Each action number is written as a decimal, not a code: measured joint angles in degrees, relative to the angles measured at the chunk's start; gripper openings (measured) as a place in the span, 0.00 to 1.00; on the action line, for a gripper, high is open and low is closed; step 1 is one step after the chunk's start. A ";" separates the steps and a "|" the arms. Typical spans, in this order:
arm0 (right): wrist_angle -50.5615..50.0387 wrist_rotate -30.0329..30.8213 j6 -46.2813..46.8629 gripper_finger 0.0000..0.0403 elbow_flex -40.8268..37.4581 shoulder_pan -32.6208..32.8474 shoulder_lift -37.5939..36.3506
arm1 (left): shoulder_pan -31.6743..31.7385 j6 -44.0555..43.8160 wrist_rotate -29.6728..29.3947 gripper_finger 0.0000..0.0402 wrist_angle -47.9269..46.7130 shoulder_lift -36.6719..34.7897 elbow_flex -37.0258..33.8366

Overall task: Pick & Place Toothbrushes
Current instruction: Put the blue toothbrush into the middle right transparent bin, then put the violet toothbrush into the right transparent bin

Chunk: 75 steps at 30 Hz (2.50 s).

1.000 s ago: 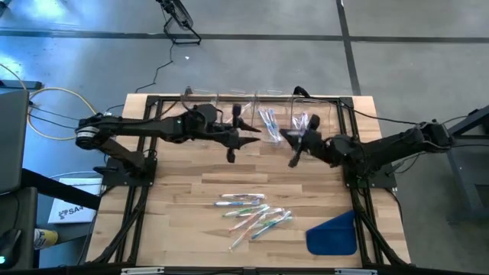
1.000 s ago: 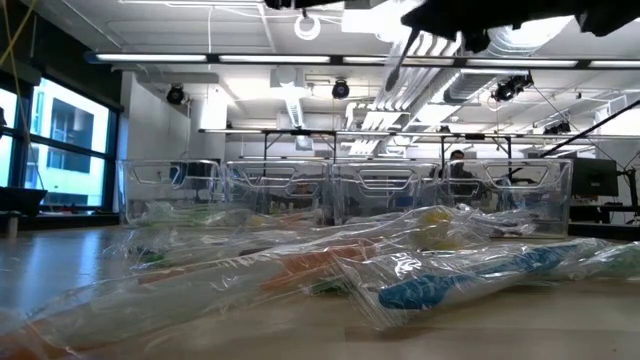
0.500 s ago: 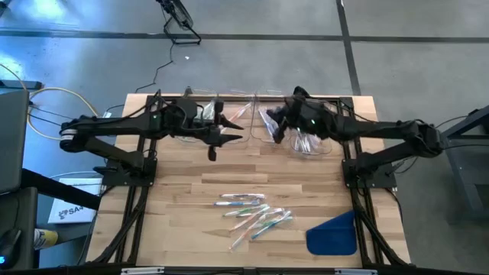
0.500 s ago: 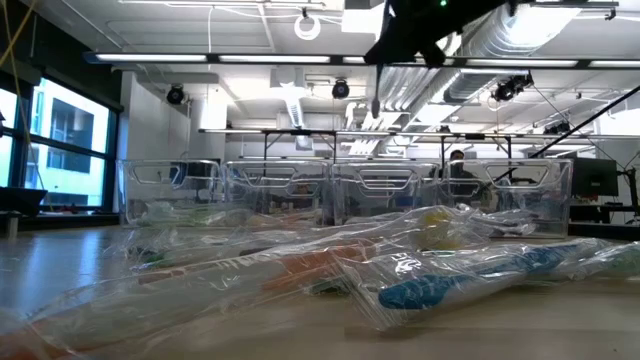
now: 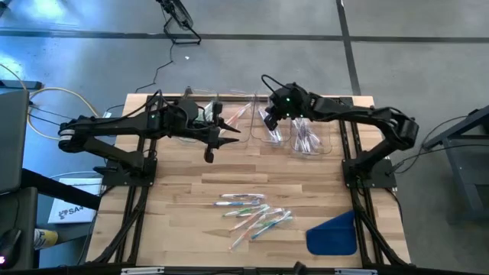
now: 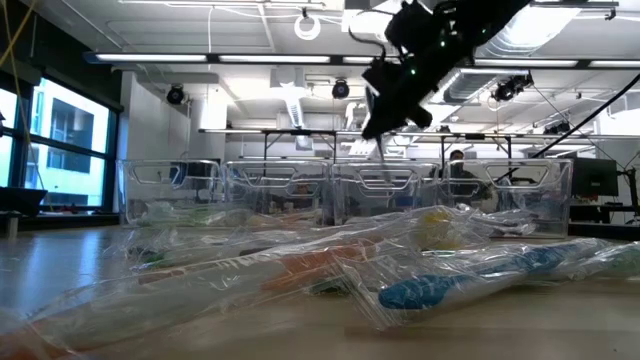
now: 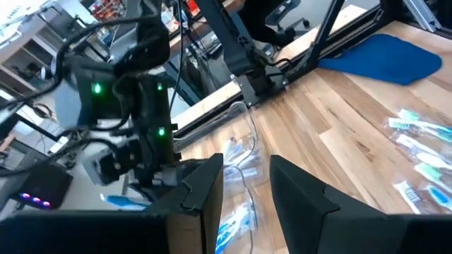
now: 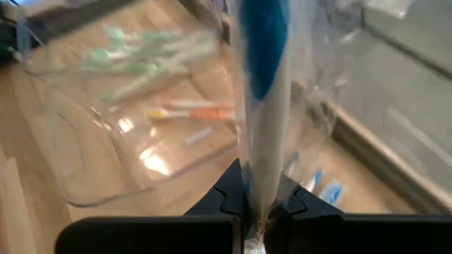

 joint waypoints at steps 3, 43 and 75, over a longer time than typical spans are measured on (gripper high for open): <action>-2.48 -3.97 2.61 0.02 0.02 -2.91 1.66 | 0.00 0.24 0.11 0.28 0.13 0.00 0.00; -4.37 -6.65 1.03 0.46 0.02 -5.23 -4.25 | 0.00 0.40 -0.50 0.28 -1.29 0.05 0.00; 23.42 -3.36 2.44 0.45 -8.13 17.82 -14.59 | -9.04 0.36 -3.30 0.28 13.04 6.01 -7.09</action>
